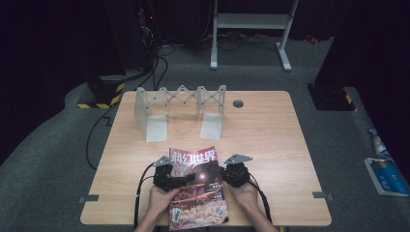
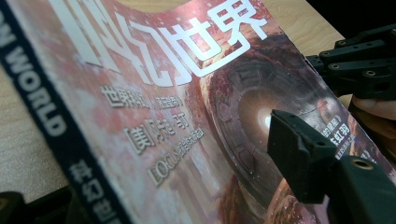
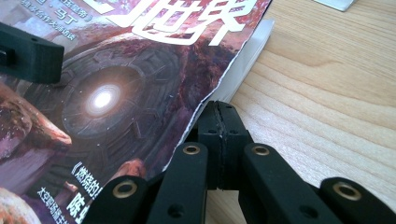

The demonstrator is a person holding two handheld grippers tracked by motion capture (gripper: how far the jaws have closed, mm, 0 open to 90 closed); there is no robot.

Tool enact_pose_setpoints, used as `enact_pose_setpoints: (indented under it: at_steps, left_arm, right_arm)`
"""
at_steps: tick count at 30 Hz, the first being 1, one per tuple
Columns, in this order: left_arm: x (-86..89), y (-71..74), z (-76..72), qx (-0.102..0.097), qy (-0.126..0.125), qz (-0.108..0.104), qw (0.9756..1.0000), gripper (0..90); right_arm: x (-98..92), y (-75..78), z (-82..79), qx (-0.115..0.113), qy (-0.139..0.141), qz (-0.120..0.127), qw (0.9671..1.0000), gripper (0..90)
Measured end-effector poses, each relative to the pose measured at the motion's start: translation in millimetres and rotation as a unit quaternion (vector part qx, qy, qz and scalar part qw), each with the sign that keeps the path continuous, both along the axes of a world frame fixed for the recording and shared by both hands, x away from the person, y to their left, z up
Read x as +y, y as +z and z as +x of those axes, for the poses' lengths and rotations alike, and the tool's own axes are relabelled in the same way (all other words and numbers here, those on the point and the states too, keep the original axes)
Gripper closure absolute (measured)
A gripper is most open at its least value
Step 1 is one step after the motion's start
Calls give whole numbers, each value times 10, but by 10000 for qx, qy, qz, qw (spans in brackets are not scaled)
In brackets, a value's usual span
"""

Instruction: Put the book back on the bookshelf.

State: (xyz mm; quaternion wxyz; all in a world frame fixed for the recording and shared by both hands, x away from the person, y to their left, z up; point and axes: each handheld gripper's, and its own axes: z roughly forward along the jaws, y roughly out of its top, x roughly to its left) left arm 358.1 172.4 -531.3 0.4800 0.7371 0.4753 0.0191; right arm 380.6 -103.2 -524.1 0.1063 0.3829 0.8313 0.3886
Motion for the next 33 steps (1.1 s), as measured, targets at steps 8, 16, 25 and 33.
enact_pose_setpoints:
  at_steps: [8, 16, 25, 33]
  left_arm:
    - [25, 25, -2, 216, 117, 87, 9997, 535]
    - [40, 33, 5, 392, 258, 83, 9989, 643]
    - [98, 31, 38, 632, 210, -134, 9977, 734]
    - [120, 84, 20, 683, 114, -266, 9972, 775]
  right_arm:
    - [30, -4, 2, -42, 18, 8, 10000, 891]
    - [34, 2, -14, -131, -51, -87, 9999, 842]
    - [-81, 11, -73, -182, -73, -152, 9997, 726]
    - [-459, 39, -166, -350, -406, -308, 9981, 622]
